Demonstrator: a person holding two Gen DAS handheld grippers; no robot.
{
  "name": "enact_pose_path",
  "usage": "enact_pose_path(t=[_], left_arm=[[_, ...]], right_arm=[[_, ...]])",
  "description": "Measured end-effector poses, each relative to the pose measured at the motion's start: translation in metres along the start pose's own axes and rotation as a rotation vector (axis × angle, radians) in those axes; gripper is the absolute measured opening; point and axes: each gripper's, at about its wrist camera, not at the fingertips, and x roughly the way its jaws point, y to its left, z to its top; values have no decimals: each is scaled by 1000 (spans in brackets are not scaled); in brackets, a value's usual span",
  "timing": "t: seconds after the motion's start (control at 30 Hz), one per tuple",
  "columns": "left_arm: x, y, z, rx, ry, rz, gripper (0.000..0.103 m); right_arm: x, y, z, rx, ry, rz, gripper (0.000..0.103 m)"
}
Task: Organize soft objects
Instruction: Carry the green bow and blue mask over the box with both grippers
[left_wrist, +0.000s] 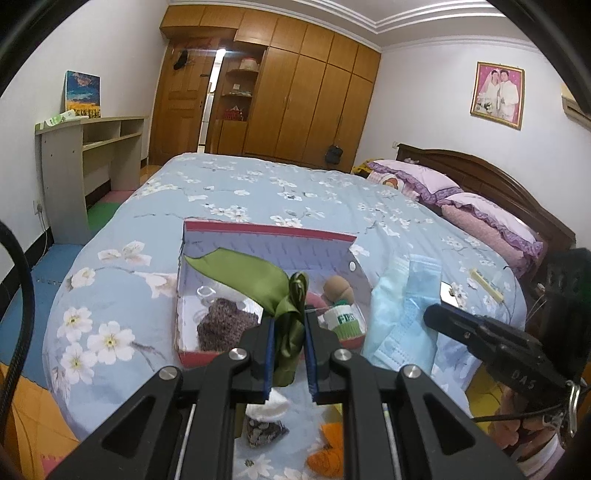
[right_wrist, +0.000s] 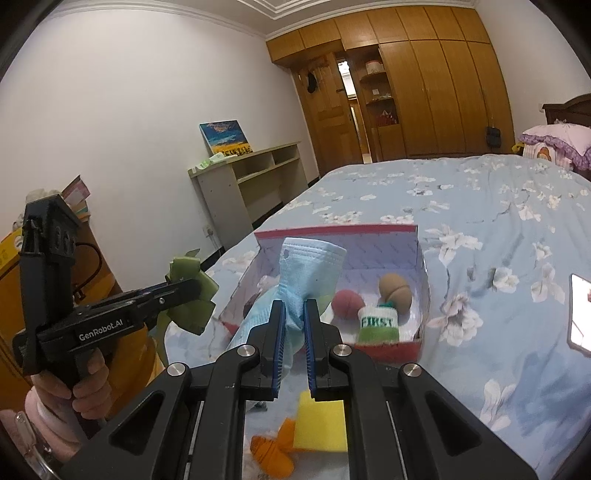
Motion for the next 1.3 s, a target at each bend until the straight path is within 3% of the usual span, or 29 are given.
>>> enact_pose_path(t=[0.7, 1.3], left_arm=[[104, 1, 34, 41, 70, 23, 14], [181, 17, 22, 35, 179, 64, 14]], right_arm=[[61, -33, 34, 2, 3, -77, 11], [124, -73, 28, 36, 67, -132, 11]])
